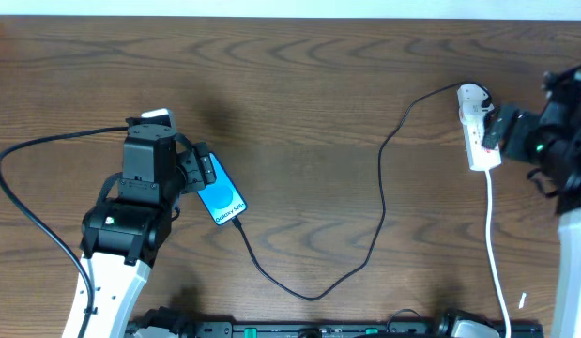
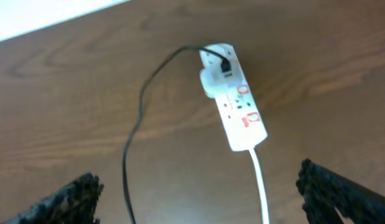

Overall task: Plug charger to phone and switch on socket
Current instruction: 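Lift the right gripper back from the power strip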

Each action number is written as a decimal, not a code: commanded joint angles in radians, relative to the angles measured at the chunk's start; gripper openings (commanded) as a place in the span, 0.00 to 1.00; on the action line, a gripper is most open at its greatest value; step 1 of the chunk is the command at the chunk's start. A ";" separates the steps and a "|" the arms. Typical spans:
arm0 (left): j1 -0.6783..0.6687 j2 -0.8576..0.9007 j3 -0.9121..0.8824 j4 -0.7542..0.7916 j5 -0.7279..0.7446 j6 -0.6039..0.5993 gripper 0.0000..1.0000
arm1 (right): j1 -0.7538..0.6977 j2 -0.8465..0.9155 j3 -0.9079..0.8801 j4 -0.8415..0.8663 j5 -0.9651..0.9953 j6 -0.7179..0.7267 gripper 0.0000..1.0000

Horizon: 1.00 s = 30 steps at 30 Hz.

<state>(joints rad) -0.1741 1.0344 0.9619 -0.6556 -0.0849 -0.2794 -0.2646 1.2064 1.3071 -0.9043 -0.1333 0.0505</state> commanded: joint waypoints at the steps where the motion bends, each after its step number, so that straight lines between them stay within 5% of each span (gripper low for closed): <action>1: -0.002 0.003 0.021 -0.003 -0.013 0.020 0.86 | 0.024 -0.092 -0.104 0.068 0.034 0.068 0.99; 30: -0.002 0.003 0.021 -0.003 -0.013 0.020 0.86 | 0.024 -0.100 -0.208 0.073 0.034 0.087 0.99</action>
<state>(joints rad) -0.1741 1.0344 0.9619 -0.6552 -0.0849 -0.2794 -0.2443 1.1061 1.1038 -0.8291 -0.1108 0.1257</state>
